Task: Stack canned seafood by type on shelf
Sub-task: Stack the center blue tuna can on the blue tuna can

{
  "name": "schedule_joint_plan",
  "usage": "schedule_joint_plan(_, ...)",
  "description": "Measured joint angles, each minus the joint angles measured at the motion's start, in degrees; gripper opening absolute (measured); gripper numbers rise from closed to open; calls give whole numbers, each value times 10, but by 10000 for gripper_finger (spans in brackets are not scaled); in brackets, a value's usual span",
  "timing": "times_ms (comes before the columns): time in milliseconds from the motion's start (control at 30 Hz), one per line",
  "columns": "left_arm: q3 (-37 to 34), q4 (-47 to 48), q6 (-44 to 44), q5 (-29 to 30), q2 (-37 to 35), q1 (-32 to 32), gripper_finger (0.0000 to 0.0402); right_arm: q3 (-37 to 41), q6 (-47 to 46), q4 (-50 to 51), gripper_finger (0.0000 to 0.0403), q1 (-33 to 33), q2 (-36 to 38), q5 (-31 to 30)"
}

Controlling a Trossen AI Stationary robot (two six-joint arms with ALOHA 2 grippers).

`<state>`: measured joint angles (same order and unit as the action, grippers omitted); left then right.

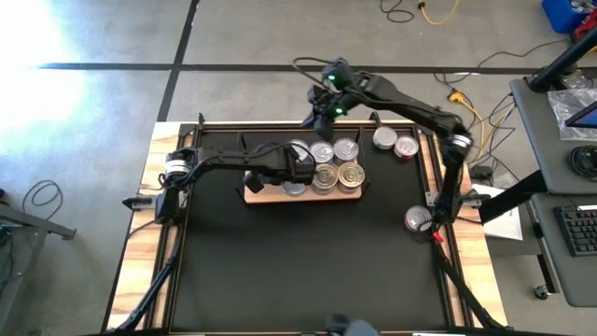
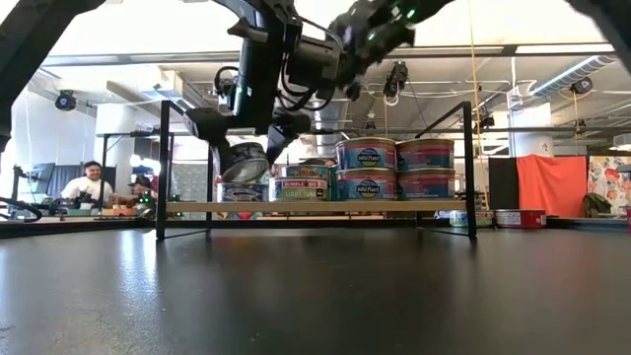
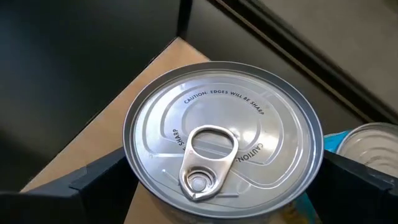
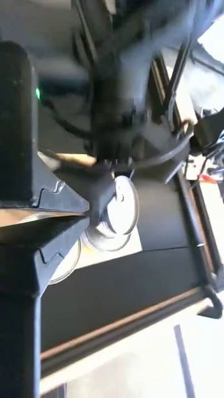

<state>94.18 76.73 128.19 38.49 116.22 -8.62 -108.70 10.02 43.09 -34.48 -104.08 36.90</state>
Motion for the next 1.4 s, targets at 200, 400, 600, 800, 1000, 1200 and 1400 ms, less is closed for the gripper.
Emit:
schedule_joint_plan(200,30,43,-2,-7,-1,6,378,-86,-25,-3,12,-1,-76,86)
schedule_joint_plan(400,44,74,-23,-6,-1,5,378,-118,-12,-1,12,-1,-105,87)
schedule_joint_plan(600,40,64,-44,10,13,4,379,-104,2,-1,12,-4,-124,85)
schedule_joint_plan(800,39,45,-51,28,29,1,392,-88,12,1,12,-4,-131,86)
schedule_joint_plan(1000,40,30,-82,46,43,-11,397,-88,12,-1,12,-4,-131,94)
schedule_joint_plan(1200,40,30,-111,36,44,-12,398,-88,10,1,12,-5,-131,100)
schedule_joint_plan(1400,40,33,-140,12,44,-12,398,-88,4,1,12,-6,-131,100)
